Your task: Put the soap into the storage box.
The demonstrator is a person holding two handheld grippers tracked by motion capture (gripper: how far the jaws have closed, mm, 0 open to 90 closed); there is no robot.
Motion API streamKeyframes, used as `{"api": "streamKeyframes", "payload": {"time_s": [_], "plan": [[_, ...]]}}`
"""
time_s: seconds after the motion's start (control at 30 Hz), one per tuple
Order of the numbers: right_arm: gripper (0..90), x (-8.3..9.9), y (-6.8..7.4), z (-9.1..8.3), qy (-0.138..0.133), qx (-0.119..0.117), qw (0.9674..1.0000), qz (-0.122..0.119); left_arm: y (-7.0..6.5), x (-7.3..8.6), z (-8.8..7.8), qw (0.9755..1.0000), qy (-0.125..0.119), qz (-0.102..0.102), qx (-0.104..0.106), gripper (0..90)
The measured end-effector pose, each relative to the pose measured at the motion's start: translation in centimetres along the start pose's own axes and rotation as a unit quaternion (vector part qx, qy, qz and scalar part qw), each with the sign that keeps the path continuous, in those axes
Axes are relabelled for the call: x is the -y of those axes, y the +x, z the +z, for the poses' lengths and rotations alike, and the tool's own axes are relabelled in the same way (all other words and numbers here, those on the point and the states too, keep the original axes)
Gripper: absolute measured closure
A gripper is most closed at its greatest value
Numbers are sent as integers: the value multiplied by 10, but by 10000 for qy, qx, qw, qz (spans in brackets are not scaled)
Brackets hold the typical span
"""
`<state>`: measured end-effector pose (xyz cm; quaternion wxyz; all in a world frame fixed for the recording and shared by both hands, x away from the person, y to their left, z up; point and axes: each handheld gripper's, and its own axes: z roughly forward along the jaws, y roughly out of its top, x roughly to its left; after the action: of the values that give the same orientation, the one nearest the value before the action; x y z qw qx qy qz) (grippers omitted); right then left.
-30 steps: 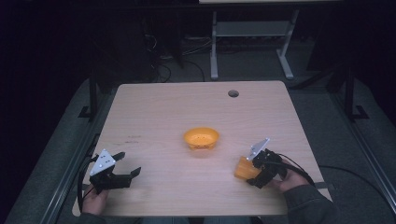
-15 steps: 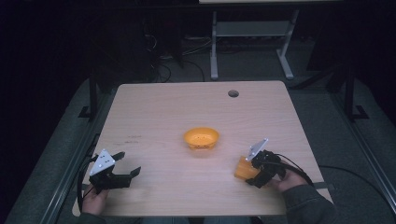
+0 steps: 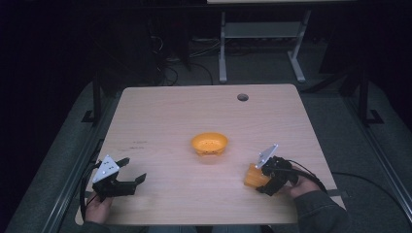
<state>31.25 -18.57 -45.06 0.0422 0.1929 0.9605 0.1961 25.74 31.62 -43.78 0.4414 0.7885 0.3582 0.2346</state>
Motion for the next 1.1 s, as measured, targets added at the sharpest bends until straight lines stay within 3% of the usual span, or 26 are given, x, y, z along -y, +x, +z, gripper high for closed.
{"api": "streamKeyframes", "payload": {"time_s": [0.33,1.1], "plan": [[206,-2,0,-7,-97,-38,9998,-168,0,0,0,10000,-13,6,-7,143],[206,-36,-17,-25,-273,-78,9990,-358,0,-1,-2,10000,-34,-16,-16,143]]}}
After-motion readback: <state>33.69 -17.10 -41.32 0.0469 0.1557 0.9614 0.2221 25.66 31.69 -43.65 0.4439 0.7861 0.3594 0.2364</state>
